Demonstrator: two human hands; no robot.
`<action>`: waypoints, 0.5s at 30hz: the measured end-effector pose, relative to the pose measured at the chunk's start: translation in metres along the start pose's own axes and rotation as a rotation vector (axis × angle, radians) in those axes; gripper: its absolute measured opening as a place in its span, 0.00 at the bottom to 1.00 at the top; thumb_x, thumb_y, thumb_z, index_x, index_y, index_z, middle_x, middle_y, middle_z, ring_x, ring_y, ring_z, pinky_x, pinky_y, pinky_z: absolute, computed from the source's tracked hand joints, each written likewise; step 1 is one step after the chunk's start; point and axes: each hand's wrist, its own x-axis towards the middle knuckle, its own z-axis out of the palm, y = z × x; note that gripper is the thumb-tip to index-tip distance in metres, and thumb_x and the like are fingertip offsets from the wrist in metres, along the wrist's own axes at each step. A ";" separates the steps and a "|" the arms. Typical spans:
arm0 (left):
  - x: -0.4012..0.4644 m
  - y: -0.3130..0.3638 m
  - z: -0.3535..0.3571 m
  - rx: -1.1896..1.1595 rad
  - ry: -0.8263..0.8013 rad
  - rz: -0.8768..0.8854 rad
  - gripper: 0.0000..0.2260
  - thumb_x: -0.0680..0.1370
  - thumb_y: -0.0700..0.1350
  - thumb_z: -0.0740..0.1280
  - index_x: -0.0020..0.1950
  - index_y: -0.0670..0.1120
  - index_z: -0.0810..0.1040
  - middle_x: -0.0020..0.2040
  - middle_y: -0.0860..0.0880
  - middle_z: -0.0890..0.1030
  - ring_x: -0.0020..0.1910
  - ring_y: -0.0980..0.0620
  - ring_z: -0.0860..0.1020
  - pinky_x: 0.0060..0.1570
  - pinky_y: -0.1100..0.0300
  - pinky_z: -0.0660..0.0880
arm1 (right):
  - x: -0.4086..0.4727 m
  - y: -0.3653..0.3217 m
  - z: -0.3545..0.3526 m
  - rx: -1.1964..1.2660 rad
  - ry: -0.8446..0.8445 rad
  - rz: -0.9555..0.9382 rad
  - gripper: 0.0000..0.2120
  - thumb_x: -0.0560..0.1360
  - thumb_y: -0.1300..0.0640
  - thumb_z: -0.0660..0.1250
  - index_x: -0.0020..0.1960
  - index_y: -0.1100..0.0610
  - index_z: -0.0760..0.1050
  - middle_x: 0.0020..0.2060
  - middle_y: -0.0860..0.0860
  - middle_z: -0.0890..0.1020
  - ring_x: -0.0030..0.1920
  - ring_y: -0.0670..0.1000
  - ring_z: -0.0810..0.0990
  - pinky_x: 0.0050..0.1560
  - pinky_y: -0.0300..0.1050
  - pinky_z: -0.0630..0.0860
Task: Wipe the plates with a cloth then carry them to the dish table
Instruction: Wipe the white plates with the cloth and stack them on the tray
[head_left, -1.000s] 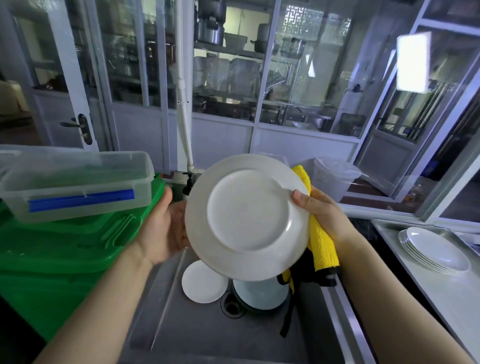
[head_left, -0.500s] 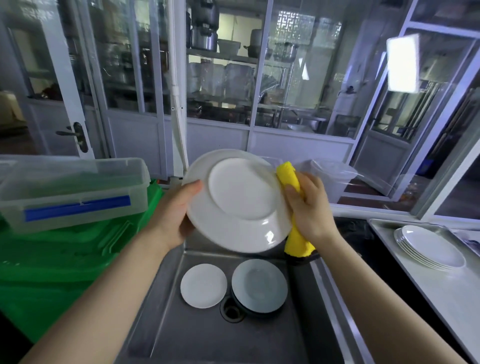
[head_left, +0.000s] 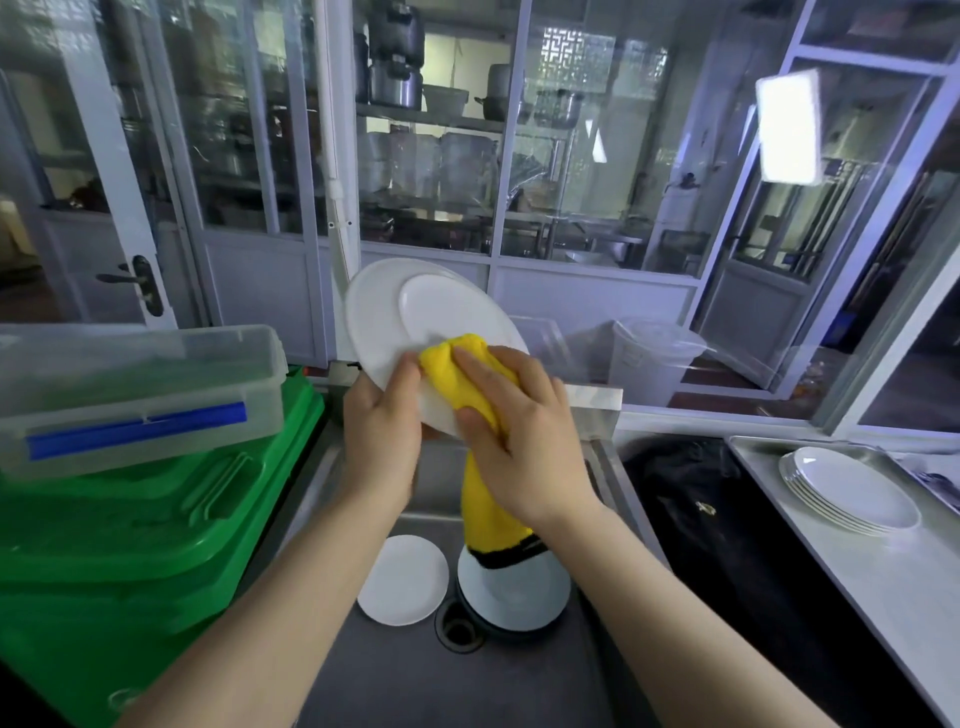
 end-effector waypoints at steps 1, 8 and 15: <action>-0.001 -0.001 0.001 0.018 -0.005 -0.001 0.08 0.70 0.53 0.66 0.43 0.59 0.84 0.42 0.51 0.86 0.48 0.45 0.83 0.52 0.35 0.77 | 0.000 -0.003 0.002 0.006 0.001 -0.015 0.23 0.74 0.54 0.64 0.69 0.50 0.72 0.65 0.55 0.73 0.59 0.60 0.71 0.62 0.53 0.67; -0.004 -0.002 0.001 -0.025 -0.055 -0.005 0.08 0.72 0.50 0.65 0.43 0.62 0.83 0.42 0.55 0.86 0.46 0.50 0.84 0.41 0.49 0.81 | -0.005 0.031 -0.005 0.117 0.030 -0.121 0.24 0.74 0.60 0.67 0.67 0.46 0.69 0.62 0.49 0.70 0.60 0.60 0.72 0.63 0.50 0.69; -0.001 -0.004 -0.002 0.008 -0.168 -0.001 0.08 0.68 0.57 0.68 0.45 0.60 0.82 0.44 0.57 0.84 0.44 0.56 0.83 0.35 0.51 0.80 | 0.010 0.055 -0.019 0.154 0.021 0.321 0.21 0.78 0.59 0.64 0.70 0.48 0.70 0.63 0.48 0.67 0.65 0.51 0.69 0.58 0.31 0.62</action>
